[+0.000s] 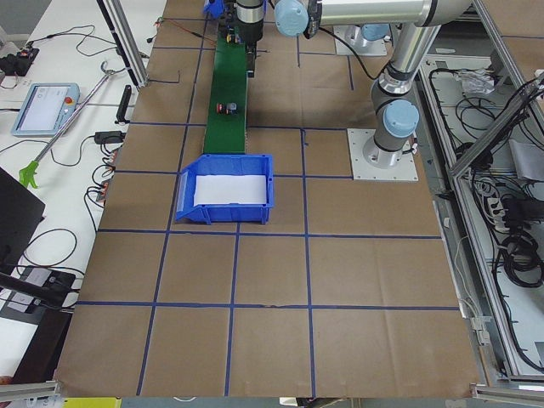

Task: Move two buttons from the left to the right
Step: 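Lift the left gripper away while the right gripper reaches for the yellow button, then carry the yellow button with the right gripper into the far bin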

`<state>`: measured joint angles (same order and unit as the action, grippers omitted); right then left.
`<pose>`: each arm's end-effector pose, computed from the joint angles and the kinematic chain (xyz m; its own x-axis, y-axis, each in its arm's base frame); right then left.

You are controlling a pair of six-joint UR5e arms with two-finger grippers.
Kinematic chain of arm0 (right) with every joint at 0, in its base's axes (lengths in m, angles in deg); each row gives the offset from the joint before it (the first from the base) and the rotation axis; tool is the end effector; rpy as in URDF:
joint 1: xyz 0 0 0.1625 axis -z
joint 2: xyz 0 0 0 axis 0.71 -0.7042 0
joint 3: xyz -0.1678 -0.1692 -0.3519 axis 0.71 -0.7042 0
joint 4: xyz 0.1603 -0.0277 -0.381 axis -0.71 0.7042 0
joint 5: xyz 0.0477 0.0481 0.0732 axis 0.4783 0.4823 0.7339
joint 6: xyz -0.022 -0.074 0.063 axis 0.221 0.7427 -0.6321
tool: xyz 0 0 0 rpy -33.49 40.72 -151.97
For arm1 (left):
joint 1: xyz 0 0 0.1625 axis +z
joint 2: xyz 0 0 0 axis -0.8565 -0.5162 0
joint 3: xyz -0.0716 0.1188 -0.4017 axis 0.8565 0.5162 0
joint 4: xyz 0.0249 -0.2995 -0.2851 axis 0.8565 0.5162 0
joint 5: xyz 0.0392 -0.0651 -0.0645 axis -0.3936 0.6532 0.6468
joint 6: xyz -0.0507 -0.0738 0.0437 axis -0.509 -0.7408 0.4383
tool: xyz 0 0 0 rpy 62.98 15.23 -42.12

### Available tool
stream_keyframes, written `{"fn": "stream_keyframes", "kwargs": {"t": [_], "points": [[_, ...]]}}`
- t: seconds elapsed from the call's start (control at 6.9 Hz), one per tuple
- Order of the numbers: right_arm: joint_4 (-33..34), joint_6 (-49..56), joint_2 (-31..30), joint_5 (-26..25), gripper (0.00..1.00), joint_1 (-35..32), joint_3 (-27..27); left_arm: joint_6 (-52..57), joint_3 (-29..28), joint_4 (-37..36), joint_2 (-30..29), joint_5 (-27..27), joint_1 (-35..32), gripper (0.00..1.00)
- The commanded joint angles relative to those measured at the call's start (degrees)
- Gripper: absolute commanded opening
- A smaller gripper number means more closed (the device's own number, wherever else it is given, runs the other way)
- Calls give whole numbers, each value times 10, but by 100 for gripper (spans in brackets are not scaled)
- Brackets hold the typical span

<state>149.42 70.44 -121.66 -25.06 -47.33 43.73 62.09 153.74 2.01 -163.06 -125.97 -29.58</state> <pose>0.1551 -0.6212 0.2800 -0.9966 0.0535 0.0620 0.0531 0.9986 -0.0084 -0.1185 -0.5116 0.4656 -0.9999 -0.0067 -0.0158 -0.0065 0.9999 -0.0152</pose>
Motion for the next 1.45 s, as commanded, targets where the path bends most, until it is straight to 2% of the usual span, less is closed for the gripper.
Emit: {"fn": "stream_keyframes", "kwargs": {"t": [0.0, 0.14, 0.29, 0.43, 0.58, 0.72, 1.01, 1.3], "points": [[-1, 0, 18, 1, 98, 5, 4, 0, 1, 0, 0, 0, 0, 100], [-3, 1, 20, 2, 75, 12, 5, -1, 1, 0, 0, 1, 0, 100], [-10, 3, 19, 26, 47, 18, 10, -1, 1, 0, 0, 0, 0, 100], [-35, 9, 17, 35, 22, 19, 9, -1, 1, 0, -1, 0, 0, 100], [-40, 10, 11, 35, 9, 19, 1, -1, 1, 0, -1, 1, 0, 100], [-55, 10, -4, 34, 8, 24, -12, -1, 1, 0, 0, 1, 0, 100], [-186, 45, -49, 34, 8, 66, -82, -1, 1, 0, -1, 0, 0, 100], [-231, 165, -70, 27, 7, 167, -138, -1, 1, 0, -1, 1, 0, 100]]}}
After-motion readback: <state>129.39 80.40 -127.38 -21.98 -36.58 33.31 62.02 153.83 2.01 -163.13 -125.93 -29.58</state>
